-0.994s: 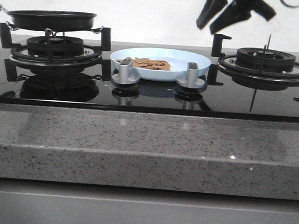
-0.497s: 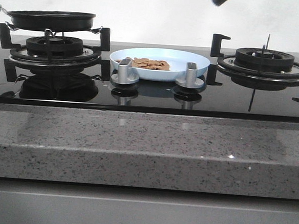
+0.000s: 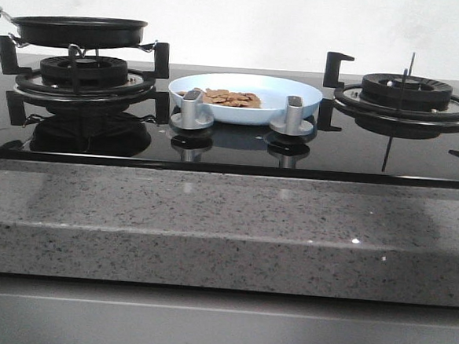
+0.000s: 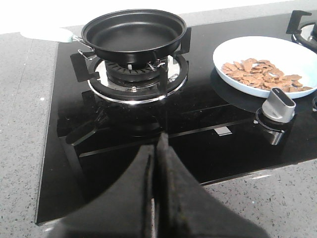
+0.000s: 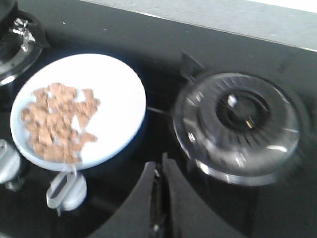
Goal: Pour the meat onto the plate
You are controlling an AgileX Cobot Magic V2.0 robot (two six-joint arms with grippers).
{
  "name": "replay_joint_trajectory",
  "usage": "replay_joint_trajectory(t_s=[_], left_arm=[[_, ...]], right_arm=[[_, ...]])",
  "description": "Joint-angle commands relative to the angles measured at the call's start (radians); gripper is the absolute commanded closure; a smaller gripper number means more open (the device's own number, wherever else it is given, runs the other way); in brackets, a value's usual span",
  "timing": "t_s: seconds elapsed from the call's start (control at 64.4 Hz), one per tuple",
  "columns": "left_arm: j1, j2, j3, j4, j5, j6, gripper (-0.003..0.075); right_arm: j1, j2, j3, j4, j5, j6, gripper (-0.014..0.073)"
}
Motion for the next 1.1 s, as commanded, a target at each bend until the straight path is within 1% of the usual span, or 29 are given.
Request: replay_joint_trajectory(t_s=[0.0, 0.217, 0.342, 0.388, 0.512, 1.087], left_arm=[[-0.002, 0.0, -0.026, -0.014, -0.08, -0.009, 0.0741], [-0.002, 0.0, -0.026, -0.014, -0.08, -0.009, 0.0741], [-0.002, 0.0, -0.026, -0.014, -0.08, -0.009, 0.0741], [-0.002, 0.0, -0.026, -0.014, -0.08, -0.009, 0.0741], [-0.002, 0.0, -0.026, -0.014, -0.08, -0.009, 0.0741], [-0.002, 0.0, -0.026, -0.014, -0.08, -0.009, 0.0741]], right_arm=[[-0.001, -0.153, 0.127, -0.008, -0.156, -0.01, 0.0654], [-0.001, -0.54, 0.536, -0.007, -0.389, -0.01, 0.0654], [-0.001, -0.761, 0.707, -0.007, -0.458, -0.01, 0.0654], [-0.001, -0.816, 0.745, -0.007, -0.466, -0.01, 0.0654], [-0.001, -0.888, 0.784, -0.007, -0.465, -0.01, 0.0654], [-0.001, -0.889, 0.785, -0.007, -0.467, -0.01, 0.0654]])
